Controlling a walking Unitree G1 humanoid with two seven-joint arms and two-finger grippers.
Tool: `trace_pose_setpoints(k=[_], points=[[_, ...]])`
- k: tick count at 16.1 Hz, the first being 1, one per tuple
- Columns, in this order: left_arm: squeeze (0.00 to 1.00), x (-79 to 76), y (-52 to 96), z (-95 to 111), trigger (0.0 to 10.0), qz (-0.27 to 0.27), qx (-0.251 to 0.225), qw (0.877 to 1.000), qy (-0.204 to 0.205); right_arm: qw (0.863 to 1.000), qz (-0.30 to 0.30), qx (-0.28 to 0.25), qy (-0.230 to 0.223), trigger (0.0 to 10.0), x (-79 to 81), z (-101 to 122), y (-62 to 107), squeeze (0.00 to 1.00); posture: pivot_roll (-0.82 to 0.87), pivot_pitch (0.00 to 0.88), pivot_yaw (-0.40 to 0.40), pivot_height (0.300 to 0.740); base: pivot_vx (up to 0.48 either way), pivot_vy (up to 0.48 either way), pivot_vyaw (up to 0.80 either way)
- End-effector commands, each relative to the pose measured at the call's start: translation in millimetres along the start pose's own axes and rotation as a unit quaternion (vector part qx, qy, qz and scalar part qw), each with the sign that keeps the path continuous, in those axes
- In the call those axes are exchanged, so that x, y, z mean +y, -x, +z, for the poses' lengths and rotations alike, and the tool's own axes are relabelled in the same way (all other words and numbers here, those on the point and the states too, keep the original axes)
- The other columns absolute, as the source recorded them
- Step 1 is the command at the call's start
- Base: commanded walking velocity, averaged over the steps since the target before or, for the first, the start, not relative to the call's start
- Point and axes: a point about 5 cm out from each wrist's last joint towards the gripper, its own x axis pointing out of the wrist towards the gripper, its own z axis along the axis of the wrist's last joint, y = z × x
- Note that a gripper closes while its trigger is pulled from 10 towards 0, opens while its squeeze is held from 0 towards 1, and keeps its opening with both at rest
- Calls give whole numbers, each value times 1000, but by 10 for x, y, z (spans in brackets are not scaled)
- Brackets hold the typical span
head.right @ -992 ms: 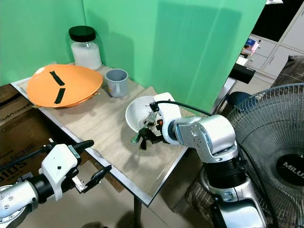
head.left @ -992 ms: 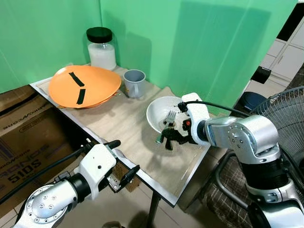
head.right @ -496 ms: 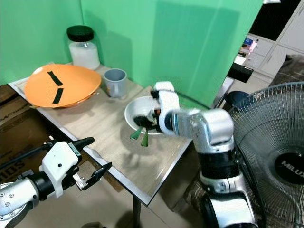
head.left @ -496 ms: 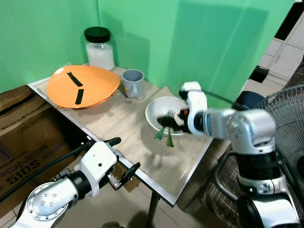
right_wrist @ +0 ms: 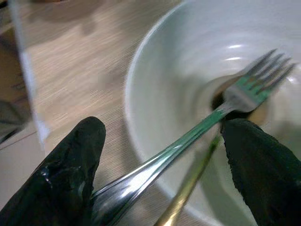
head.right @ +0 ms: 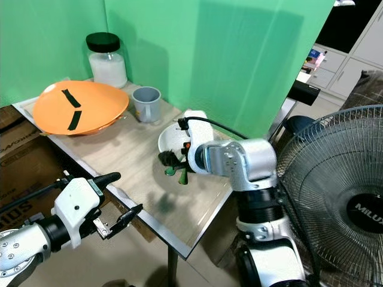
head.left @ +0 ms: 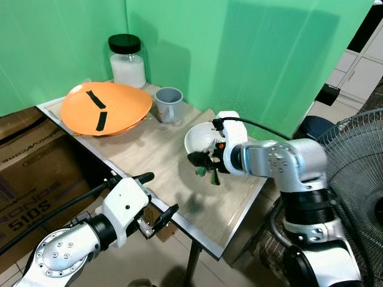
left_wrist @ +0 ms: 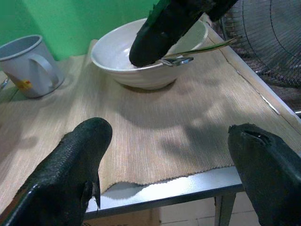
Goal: Setting the table
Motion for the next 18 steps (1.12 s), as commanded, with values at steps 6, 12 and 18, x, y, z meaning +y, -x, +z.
trace_pose_setpoints(k=[6, 12, 18], points=[[0, -34, -5, -21, 10000, -12, 7, 1000, 8, 999, -46, 2, 2, 1804, -117, 13, -63, 0, 101, 0, -82, 740, 0, 0, 0], [0, -38, -7, -24, 10000, -13, 8, 1000, 11, 998, -57, 7, 13, 0, -160, -6, -124, 0, 104, 0, -86, 740, 0, 0, 0], [0, -20, -7, -31, 10000, -11, 8, 1000, 10, 998, -54, 7, 20, 0, -165, -1, -144, 0, 104, 0, -88, 740, 0, 0, 0]])
